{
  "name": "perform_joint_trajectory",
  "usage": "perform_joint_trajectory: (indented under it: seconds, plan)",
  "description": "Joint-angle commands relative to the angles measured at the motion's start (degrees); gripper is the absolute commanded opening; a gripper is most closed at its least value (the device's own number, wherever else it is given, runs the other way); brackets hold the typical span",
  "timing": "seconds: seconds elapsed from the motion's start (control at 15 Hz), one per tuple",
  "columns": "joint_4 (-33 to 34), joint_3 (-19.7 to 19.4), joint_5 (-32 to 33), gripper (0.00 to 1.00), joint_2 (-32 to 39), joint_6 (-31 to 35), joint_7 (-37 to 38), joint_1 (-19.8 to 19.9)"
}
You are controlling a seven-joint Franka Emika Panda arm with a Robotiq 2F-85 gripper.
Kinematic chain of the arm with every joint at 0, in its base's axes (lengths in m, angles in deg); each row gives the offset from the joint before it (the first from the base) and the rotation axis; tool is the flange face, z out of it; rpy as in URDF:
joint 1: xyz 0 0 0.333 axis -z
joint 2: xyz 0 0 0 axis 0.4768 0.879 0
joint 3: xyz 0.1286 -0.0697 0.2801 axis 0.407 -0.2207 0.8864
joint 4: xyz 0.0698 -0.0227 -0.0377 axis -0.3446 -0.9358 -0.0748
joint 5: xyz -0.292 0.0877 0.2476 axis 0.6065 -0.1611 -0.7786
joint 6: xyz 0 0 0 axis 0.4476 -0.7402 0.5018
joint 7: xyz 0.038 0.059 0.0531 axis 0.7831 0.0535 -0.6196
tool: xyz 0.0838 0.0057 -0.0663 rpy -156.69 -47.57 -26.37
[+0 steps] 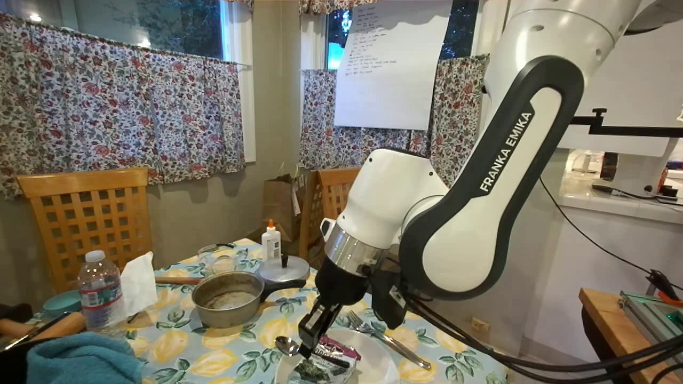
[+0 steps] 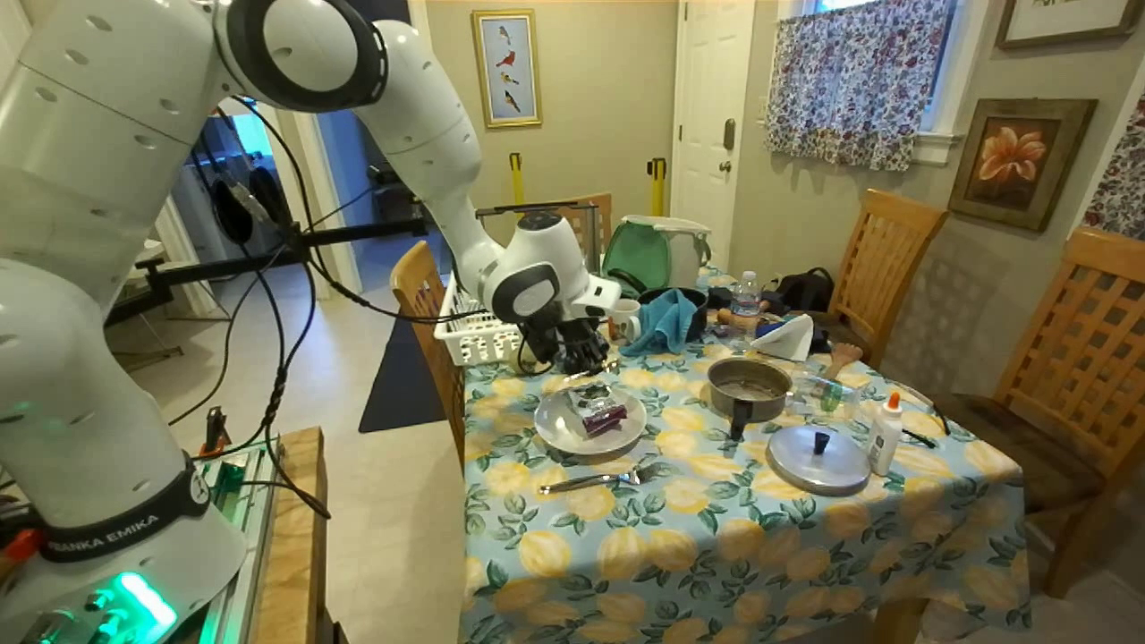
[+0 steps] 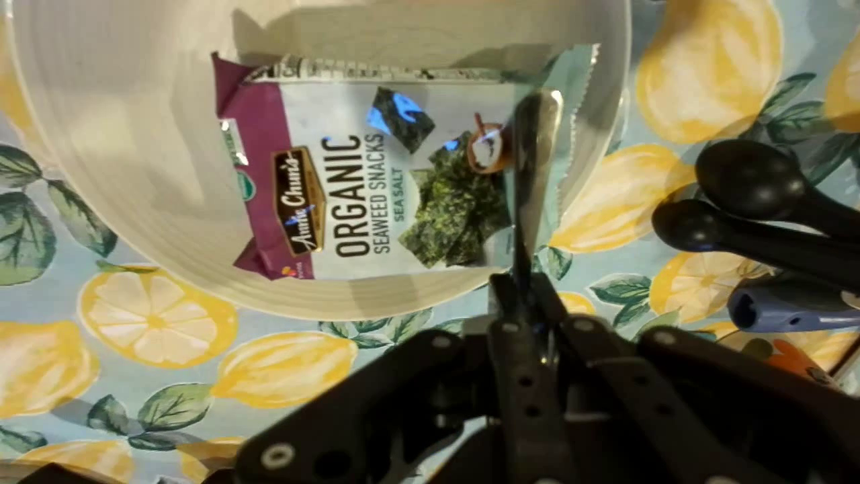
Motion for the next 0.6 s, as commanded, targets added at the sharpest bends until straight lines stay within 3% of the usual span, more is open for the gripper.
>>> perform_joint_trajectory:
  seconds: [0.0,0.53]
  plan:
    - [-5.2,1.1,-0.8,0.02,-4.1,0.2,-2.2,2.5]
    - [-12.1,2.4,-1.7,0.02,-6.0,3.6,-2.0,7.1]
